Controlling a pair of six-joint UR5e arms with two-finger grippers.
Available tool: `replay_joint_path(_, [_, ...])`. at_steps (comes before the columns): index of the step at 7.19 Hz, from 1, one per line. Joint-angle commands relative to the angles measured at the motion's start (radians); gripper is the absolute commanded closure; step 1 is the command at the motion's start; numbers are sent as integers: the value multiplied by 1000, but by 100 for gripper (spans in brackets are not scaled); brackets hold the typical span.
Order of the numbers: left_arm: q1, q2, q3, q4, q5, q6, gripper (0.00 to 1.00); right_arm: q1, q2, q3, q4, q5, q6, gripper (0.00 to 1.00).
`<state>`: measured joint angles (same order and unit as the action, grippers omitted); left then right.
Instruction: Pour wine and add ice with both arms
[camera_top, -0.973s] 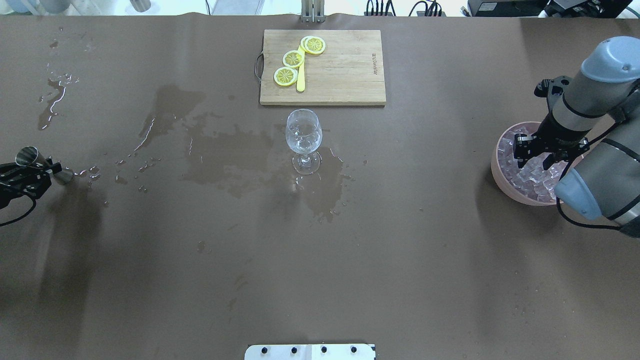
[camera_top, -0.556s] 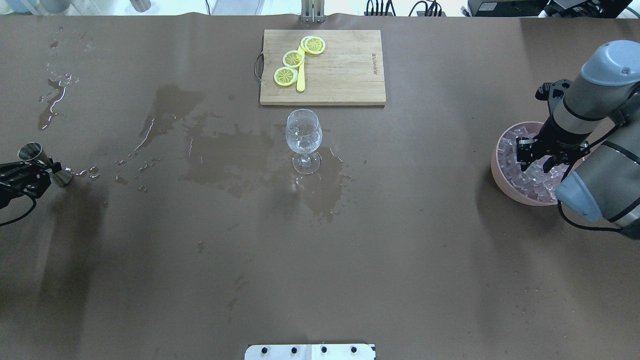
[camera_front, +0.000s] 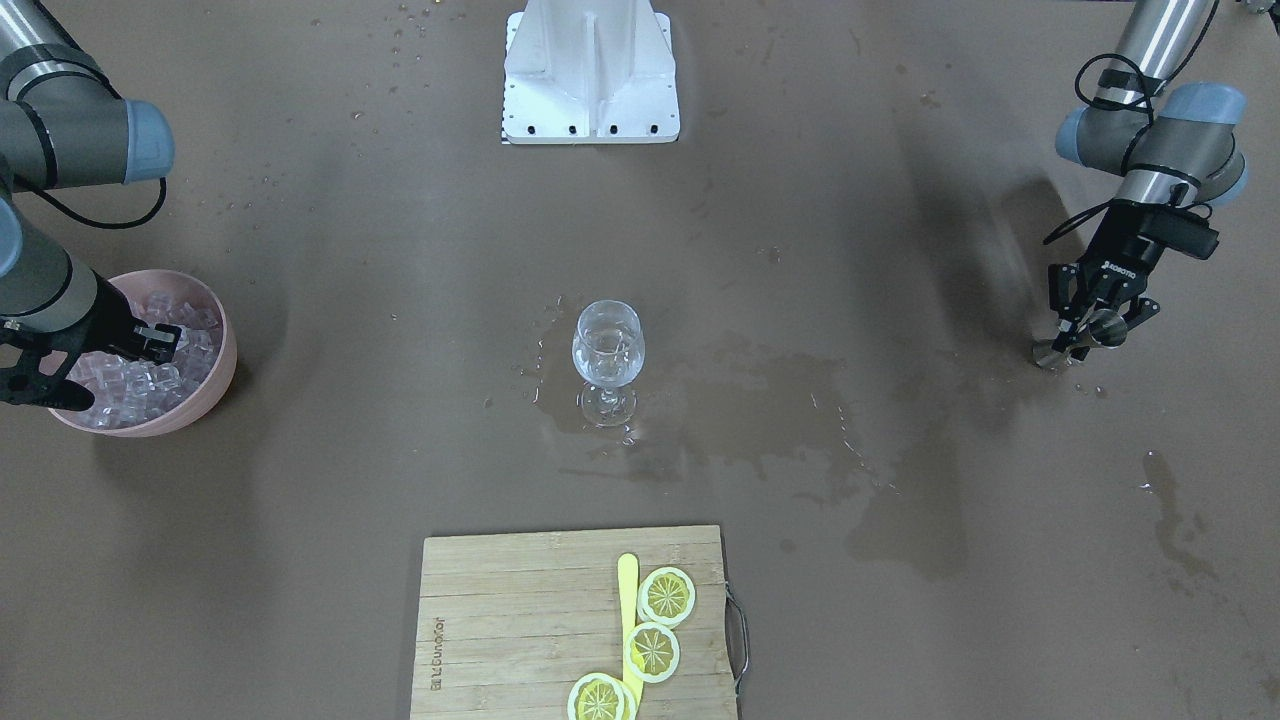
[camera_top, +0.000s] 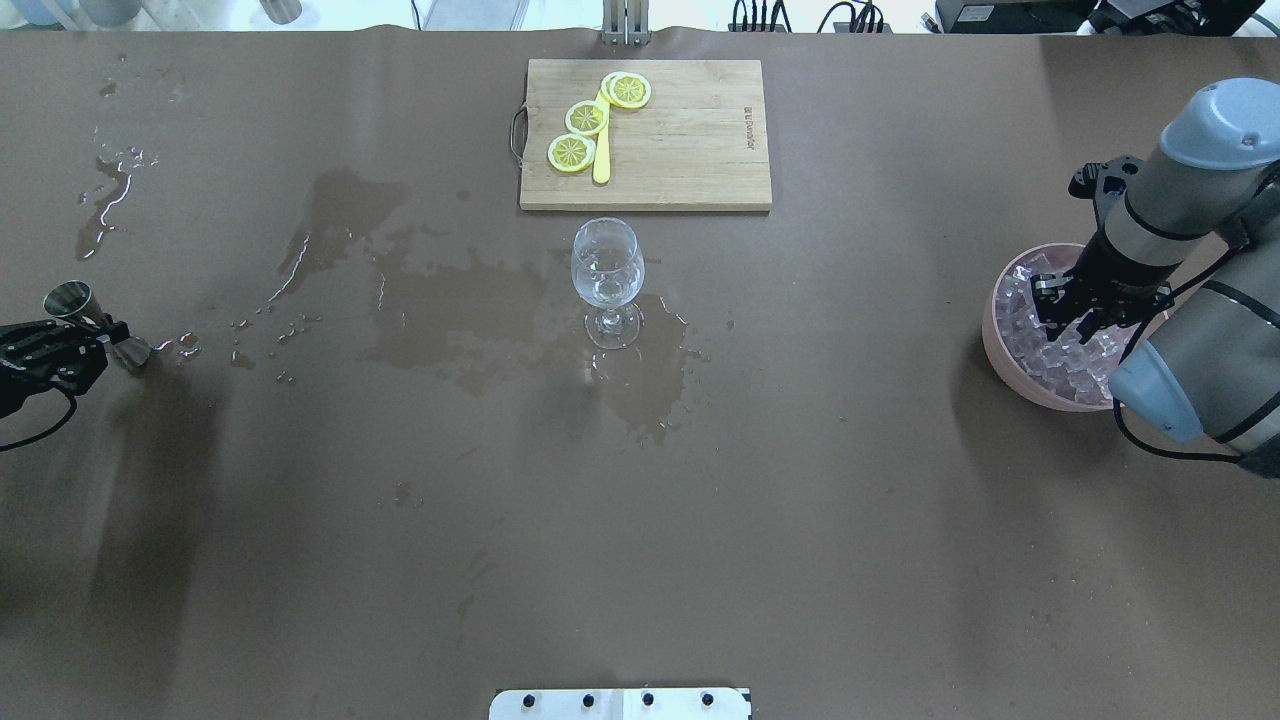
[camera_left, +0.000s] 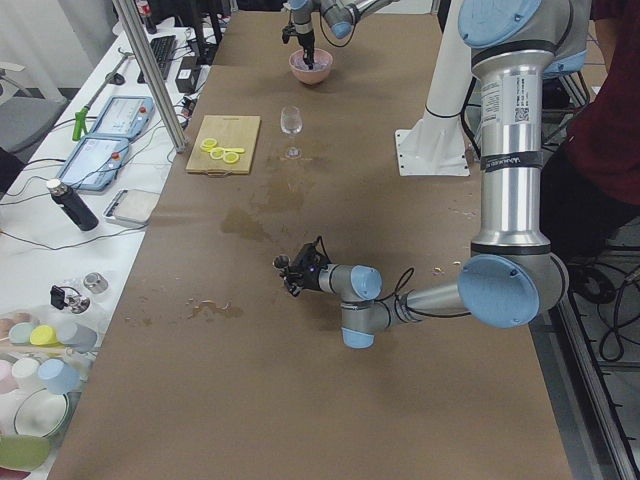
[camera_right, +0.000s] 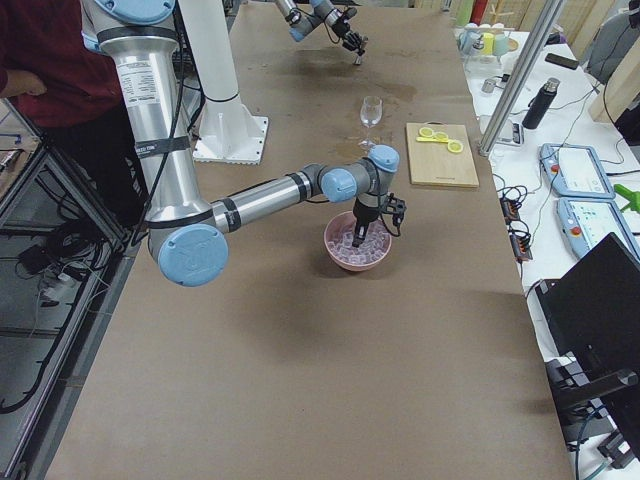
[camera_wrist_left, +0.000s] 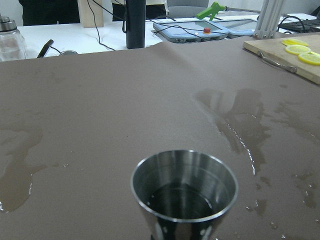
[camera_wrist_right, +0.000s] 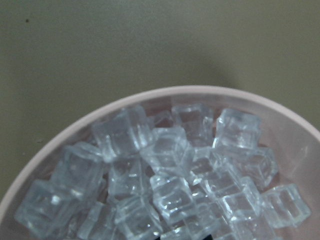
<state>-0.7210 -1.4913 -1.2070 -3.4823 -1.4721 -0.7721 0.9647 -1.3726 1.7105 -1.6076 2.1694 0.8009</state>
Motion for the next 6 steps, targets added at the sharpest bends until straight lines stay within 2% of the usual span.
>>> replay_joint_path(1, [0,-10,-46,15,-51,-1,100,15,1,6,0,3,0,84])
replay_joint_path(3, [0,-36,-81,50,-85,-1,100,49,-6,38,-6,12,0,84])
replay_joint_path(4, [-2,-84,-127,125,-85,-4,100,57,-6,38,-8,3,-5,84])
replay_joint_path(6, [-2,-107,-305,297,-83,-18,100,84,0,52,-11,-3,-14,84])
